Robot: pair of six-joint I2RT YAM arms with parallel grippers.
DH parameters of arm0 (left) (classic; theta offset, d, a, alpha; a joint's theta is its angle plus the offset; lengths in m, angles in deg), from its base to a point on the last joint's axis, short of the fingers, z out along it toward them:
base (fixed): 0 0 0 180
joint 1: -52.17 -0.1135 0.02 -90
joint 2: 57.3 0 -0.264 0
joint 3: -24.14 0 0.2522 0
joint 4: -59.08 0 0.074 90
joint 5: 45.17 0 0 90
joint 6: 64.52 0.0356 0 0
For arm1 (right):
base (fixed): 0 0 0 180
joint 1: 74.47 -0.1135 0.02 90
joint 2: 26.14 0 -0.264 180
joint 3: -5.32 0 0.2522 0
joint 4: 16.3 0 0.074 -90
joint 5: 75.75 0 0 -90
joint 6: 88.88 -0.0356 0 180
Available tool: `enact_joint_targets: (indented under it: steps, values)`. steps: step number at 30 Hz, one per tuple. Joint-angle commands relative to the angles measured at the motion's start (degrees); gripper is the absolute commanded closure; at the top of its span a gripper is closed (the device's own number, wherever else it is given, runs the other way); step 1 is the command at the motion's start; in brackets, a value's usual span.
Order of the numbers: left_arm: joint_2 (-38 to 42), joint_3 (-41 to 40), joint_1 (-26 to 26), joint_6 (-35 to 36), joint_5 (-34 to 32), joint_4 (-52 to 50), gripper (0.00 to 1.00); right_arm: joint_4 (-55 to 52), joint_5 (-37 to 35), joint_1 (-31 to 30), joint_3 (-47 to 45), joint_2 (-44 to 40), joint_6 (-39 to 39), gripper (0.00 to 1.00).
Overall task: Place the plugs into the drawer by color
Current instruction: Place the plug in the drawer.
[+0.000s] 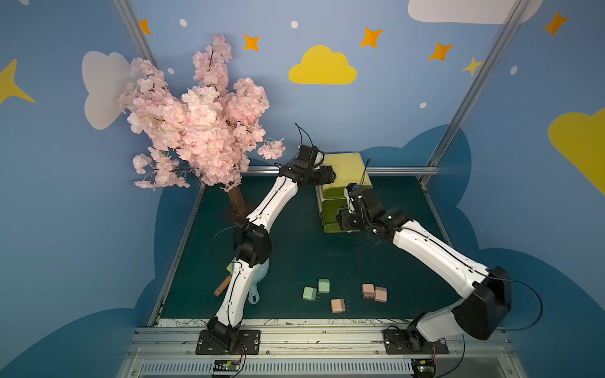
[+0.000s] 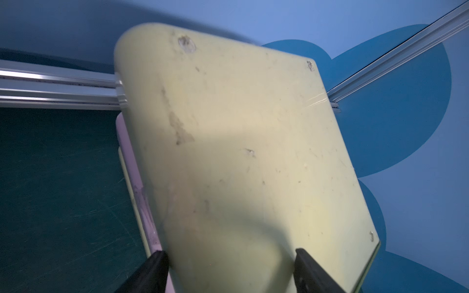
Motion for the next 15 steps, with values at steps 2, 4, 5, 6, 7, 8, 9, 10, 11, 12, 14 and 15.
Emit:
enact_joint_targets:
  steps: [2,4,5,6,7,8,9,10,11,12,14,15]
  values:
    - [-1.0,-1.5,-0.1,0.7,0.1,-2.4,0.22,-1.1,2.4,1.0,6.7,7.2,2.3,0.59]
    - [-1.1,-1.5,-0.3,0.7,0.3,-2.3,0.22,-2.3,2.8,1.4,9.6,10.6,2.0,0.59]
    - [-1.2,-1.5,-0.3,0.6,0.3,-2.2,0.22,-2.7,2.9,1.5,10.5,11.7,1.8,0.59]
    - [-1.3,-1.5,-0.4,0.5,0.4,-2.2,0.21,-2.9,2.7,1.6,11.3,13.1,1.7,0.59]
    - [-1.3,-1.5,-0.4,0.4,0.4,-2.1,0.21,-3.0,2.8,1.7,12.1,14.2,1.6,0.59]
    - [-1.3,-1.5,-0.5,0.5,0.5,-2.1,0.21,-2.9,2.7,1.8,12.6,15.0,1.6,0.60]
    - [-1.4,-1.5,-0.5,0.4,0.5,-2.0,0.21,-3.0,2.7,2.0,13.2,15.9,1.6,0.60]
    - [-1.4,-1.6,-0.5,0.3,0.6,-2.0,0.22,-2.9,2.8,2.1,13.6,16.7,1.5,0.60]
    - [-1.4,-1.6,-0.5,0.3,0.7,-1.9,0.21,-3.0,2.9,2.2,13.9,17.4,1.5,0.60]
    - [-1.4,-1.5,-0.5,0.4,0.7,-1.9,0.22,-3.1,3.3,2.4,14.4,18.1,1.4,0.60]
    - [-1.4,-1.6,-0.5,0.3,0.8,-1.9,0.22,-3.8,3.5,2.7,15.1,19.1,0.8,0.60]
    - [-1.4,-1.5,-0.5,0.2,0.8,-1.9,0.21,-4.1,3.7,2.7,15.3,19.5,0.7,0.60]
